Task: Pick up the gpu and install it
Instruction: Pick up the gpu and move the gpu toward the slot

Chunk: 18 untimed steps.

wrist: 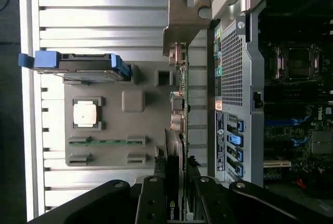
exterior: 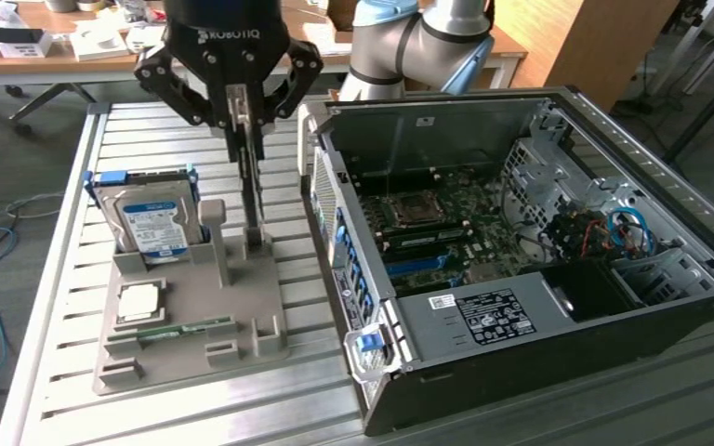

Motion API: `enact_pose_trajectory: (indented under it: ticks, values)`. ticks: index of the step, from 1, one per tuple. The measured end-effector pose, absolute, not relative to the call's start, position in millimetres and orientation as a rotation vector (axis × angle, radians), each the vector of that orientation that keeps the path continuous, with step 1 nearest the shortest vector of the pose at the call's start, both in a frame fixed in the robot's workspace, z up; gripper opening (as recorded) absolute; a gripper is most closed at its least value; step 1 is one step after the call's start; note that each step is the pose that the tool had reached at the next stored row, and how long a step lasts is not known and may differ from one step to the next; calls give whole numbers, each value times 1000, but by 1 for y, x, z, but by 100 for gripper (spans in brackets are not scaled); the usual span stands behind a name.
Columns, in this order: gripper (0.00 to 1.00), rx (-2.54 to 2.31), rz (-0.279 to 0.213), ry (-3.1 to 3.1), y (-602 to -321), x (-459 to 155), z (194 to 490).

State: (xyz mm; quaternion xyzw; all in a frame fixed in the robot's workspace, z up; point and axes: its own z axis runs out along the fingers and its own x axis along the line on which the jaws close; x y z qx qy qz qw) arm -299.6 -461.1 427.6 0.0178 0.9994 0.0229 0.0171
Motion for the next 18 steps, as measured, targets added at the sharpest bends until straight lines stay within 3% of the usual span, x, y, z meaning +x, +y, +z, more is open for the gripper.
enact_pose_trajectory:
  ticks: [18]
  values:
    - [26,56,87,3106,-461,-280,438]
